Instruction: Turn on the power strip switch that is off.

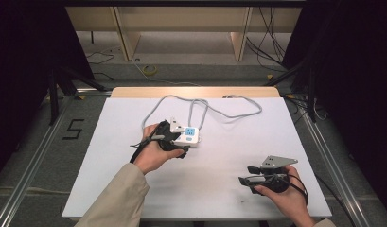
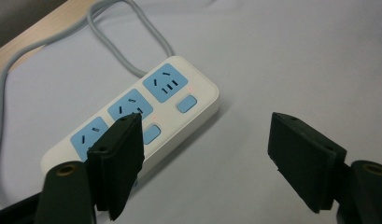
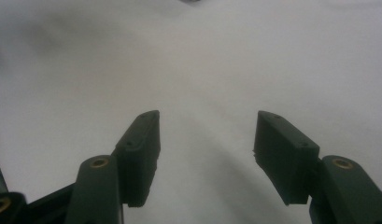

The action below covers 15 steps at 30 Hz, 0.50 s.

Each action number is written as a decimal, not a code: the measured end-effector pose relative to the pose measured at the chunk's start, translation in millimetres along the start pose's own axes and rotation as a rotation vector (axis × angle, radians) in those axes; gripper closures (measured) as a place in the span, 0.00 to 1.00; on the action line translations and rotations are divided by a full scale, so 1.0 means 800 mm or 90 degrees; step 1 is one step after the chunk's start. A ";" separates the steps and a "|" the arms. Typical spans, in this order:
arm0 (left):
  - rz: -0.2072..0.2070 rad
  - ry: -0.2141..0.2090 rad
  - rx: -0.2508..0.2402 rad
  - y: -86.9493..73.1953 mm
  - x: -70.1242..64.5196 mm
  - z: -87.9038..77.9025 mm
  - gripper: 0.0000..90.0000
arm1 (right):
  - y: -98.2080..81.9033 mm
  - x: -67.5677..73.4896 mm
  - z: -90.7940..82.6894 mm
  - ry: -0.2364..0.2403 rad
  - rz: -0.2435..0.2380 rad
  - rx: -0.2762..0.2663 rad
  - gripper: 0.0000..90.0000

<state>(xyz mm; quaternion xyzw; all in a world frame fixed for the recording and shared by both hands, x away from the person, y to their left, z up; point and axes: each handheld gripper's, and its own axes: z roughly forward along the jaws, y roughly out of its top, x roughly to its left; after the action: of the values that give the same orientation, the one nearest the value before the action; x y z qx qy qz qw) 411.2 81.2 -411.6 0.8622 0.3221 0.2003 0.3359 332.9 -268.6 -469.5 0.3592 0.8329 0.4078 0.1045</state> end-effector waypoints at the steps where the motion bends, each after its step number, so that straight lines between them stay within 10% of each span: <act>1: -0.002 0.001 -0.008 -0.005 -0.001 -0.003 0.29 | 0.000 0.000 0.000 0.000 0.000 0.000 0.46; 15: -0.022 0.010 -0.057 -0.080 -0.013 -0.029 0.29 | 0.000 0.000 0.000 -0.001 0.002 0.002 0.46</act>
<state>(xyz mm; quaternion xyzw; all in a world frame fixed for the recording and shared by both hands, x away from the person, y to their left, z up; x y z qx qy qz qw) 364.1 120.9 -441.9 0.8388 0.3306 0.2156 0.3751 332.9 -268.4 -469.8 0.3608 0.8329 0.4066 0.1040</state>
